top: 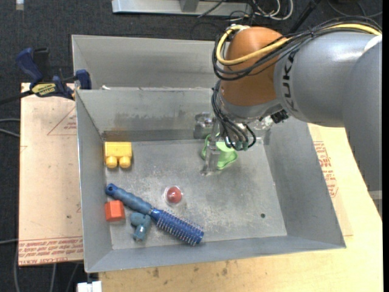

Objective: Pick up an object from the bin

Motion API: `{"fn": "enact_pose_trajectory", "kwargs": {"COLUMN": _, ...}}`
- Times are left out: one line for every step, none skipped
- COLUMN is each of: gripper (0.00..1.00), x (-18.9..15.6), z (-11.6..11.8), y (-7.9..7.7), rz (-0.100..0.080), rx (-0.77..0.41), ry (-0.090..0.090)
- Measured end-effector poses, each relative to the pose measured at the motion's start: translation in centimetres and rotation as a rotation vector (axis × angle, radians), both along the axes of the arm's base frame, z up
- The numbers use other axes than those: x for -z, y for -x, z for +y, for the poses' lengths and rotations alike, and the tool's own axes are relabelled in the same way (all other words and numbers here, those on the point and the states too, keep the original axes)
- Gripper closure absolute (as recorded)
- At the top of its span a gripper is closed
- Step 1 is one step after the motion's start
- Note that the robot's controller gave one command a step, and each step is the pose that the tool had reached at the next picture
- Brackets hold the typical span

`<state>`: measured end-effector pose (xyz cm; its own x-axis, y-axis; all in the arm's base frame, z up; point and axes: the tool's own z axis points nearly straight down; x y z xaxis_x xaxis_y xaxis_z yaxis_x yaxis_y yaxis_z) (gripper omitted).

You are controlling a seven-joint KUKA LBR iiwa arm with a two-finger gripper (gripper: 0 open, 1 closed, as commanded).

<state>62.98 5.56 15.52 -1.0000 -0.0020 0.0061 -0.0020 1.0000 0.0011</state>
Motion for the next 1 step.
{"fn": "enact_pose_trajectory", "kwargs": {"gripper": 0.0, "x": 3.33, "z": 6.99, "y": 3.69, "rz": -0.002, "rx": -0.081, "ry": -0.003}}
